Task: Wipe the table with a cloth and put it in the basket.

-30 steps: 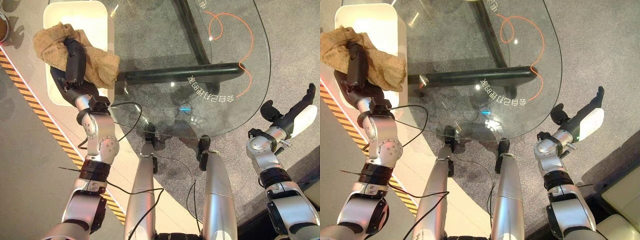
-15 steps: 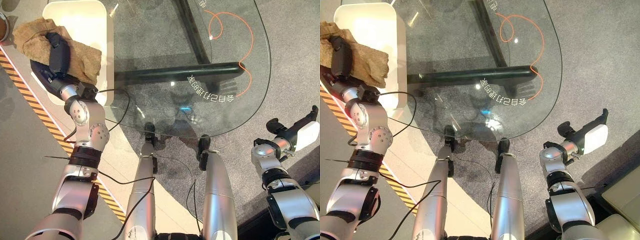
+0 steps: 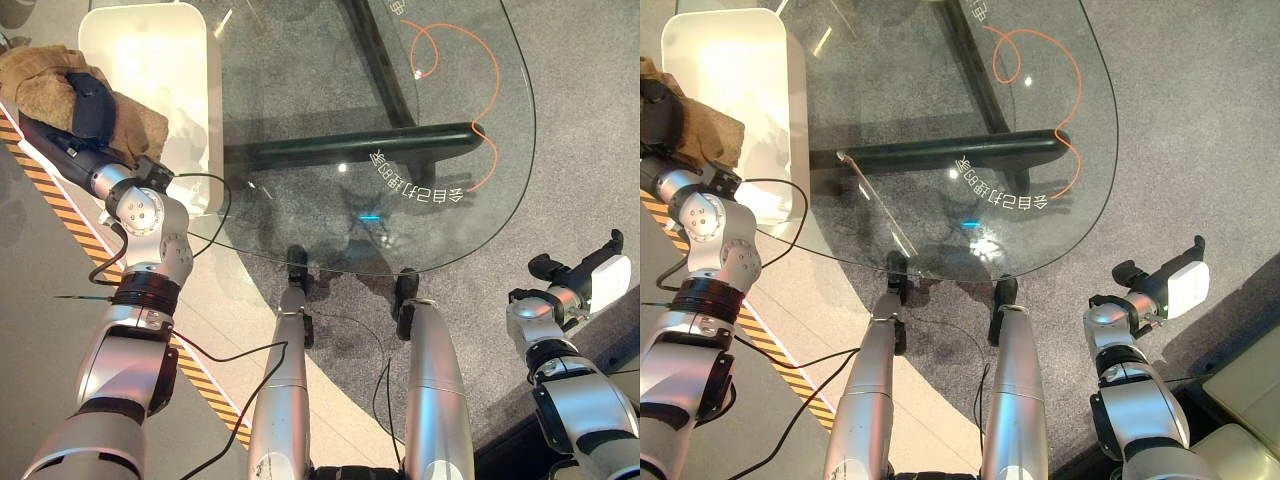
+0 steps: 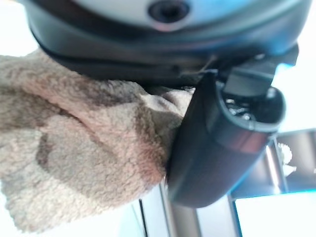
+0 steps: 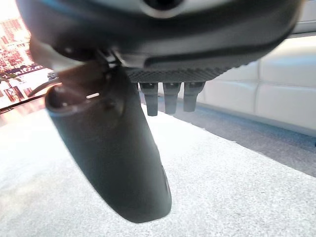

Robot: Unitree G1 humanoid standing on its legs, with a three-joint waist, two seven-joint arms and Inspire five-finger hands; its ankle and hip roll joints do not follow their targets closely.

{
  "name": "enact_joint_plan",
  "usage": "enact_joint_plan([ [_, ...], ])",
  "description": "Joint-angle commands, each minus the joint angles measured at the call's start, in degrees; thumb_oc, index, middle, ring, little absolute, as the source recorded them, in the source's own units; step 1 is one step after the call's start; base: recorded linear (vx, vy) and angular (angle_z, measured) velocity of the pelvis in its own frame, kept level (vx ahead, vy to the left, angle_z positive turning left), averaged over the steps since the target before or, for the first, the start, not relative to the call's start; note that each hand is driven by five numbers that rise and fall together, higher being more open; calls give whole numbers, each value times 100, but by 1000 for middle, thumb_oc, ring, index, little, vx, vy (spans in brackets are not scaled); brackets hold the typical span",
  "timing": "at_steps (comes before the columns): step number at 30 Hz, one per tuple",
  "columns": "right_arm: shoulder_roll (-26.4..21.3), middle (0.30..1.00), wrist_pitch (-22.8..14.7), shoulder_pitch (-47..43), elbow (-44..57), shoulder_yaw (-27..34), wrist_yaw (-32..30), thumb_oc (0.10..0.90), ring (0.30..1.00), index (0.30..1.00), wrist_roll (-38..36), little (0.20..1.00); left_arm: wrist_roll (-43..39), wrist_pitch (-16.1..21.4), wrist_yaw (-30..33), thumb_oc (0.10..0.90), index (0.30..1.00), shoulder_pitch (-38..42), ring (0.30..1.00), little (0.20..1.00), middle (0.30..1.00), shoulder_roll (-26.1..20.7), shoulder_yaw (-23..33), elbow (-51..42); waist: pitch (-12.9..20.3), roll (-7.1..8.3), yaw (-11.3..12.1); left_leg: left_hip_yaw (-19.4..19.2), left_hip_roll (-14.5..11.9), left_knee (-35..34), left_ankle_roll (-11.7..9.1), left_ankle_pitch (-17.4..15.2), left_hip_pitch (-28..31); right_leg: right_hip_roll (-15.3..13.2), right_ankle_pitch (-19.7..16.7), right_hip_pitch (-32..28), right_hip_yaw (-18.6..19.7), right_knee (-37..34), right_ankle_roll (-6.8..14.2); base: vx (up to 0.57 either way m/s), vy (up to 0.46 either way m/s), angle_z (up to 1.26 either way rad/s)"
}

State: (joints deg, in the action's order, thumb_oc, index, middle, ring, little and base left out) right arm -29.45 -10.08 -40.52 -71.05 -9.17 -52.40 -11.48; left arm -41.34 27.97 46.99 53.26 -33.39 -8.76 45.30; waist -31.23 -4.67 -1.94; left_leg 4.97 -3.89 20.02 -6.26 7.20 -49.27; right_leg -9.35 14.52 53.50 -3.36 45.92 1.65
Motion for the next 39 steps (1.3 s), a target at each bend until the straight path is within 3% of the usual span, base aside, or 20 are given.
enact_joint_plan([
  [1,-434,900,-37,35,-150,-73,-139,800,900,900,-128,900,628,289,346,100,300,879,300,200,300,-847,131,333,144,11,-31,-585,348,911,668,-1168,53,554,-636,-166,-34,-1089,-213,-1,35,-7],
  [8,-449,900,-79,7,-226,-175,-82,800,900,900,-163,900,827,-147,167,100,300,1204,300,200,300,-1014,-138,1001,144,30,-117,-604,327,931,649,-1168,8,583,-632,-98,15,-1053,-211,0,19,-6],
  [19,-520,900,-72,-111,-219,-306,-5,800,900,900,-147,900,1872,-1035,-39,100,300,1521,300,200,300,-1141,-683,1488,144,39,-193,-621,321,826,630,-1094,-57,646,-701,-3,74,-1144,-203,-1,9,-1],
  [39,-510,900,-73,-311,-231,-358,-30,800,900,900,-142,900,1686,-2514,-296,100,300,1670,300,200,300,-1106,-886,2377,144,116,-236,-595,325,729,601,-1011,-140,679,-843,52,78,-1332,-124,-3,1,0],
])
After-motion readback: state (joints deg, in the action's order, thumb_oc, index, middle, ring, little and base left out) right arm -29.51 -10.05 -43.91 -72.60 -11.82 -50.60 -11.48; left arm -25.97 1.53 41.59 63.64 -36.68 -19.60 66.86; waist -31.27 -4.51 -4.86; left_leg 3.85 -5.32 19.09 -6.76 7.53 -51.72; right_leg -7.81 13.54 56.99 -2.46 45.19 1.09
